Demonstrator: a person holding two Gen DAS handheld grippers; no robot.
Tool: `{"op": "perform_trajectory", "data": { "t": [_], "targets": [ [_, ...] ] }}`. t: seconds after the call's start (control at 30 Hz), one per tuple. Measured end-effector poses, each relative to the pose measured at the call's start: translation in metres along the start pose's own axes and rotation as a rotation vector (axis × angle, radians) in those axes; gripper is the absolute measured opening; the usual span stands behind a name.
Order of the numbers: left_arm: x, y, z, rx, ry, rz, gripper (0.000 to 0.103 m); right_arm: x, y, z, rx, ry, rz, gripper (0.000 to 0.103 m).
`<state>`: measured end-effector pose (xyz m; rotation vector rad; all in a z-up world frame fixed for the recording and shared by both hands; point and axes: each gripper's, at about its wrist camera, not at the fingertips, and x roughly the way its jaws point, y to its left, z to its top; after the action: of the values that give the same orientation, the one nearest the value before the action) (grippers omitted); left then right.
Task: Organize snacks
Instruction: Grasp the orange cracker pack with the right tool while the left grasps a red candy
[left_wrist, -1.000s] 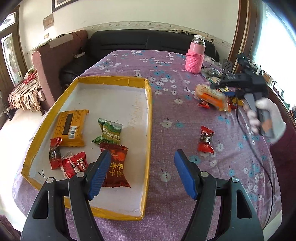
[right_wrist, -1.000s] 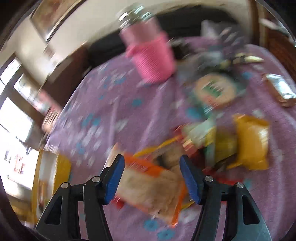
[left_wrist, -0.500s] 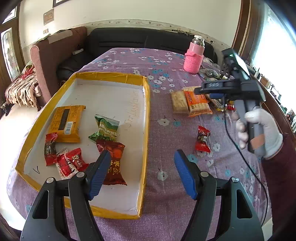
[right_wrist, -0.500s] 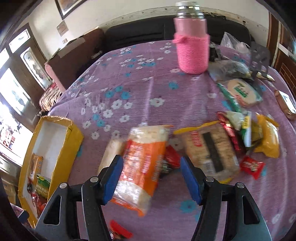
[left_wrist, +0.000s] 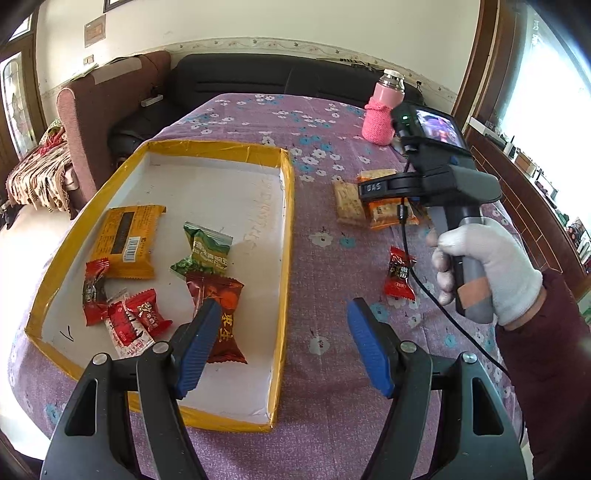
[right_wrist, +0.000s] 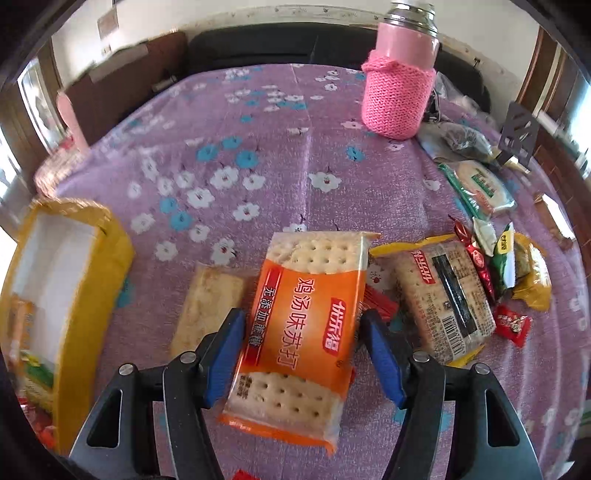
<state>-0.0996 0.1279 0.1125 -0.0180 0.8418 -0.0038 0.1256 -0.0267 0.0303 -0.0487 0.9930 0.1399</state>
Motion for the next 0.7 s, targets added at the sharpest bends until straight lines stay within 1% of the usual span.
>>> {"op": "perform_trajectory", "data": {
  "t": [0.03, 0.1, 0.2, 0.3, 0.33, 0.43, 0.53, 0.6, 0.63, 0.67, 0.7],
  "targets": [
    [-0.001, 0.000, 0.000, 0.002, -0.002, 0.002, 0.071, 0.000, 0.001, -0.001, -0.006, -0.005, -0.010, 0.061],
    [-0.002, 0.000, 0.001, 0.002, -0.006, 0.006, 0.071, -0.005, 0.000, -0.005, -0.007, -0.016, -0.003, 0.056],
    [-0.001, -0.001, 0.001, -0.003, -0.004, -0.001, 0.071, -0.016, -0.013, -0.014, 0.019, -0.025, 0.053, 0.056],
    [0.001, -0.007, 0.001, 0.007, 0.006, -0.025, 0.071, -0.034, -0.037, -0.026, 0.074, -0.053, 0.107, 0.056],
    [0.002, -0.012, 0.002, 0.016, 0.013, -0.039, 0.071, -0.044, -0.050, -0.035, 0.107, -0.066, 0.139, 0.056],
    [0.012, -0.031, 0.006, 0.057, 0.051, -0.091, 0.070, -0.063, -0.078, -0.055, 0.163, -0.090, 0.199, 0.056],
    [0.033, -0.060, 0.010, 0.120, 0.097, -0.134, 0.070, -0.070, -0.101, -0.073, 0.214, -0.115, 0.238, 0.056],
    [0.045, -0.077, 0.012, 0.162, 0.106, -0.136, 0.062, -0.070, -0.113, -0.083, 0.249, -0.142, 0.276, 0.056],
    [0.053, -0.088, 0.014, 0.191, 0.112, -0.137, 0.050, -0.068, -0.120, -0.088, 0.272, -0.153, 0.298, 0.056],
    [0.060, -0.095, 0.014, 0.206, 0.128, -0.134, 0.043, -0.066, -0.123, -0.090, 0.287, -0.155, 0.310, 0.056],
    [0.068, -0.102, 0.016, 0.213, 0.146, -0.133, 0.043, -0.064, -0.126, -0.092, 0.302, -0.153, 0.322, 0.056]
  ]
}}
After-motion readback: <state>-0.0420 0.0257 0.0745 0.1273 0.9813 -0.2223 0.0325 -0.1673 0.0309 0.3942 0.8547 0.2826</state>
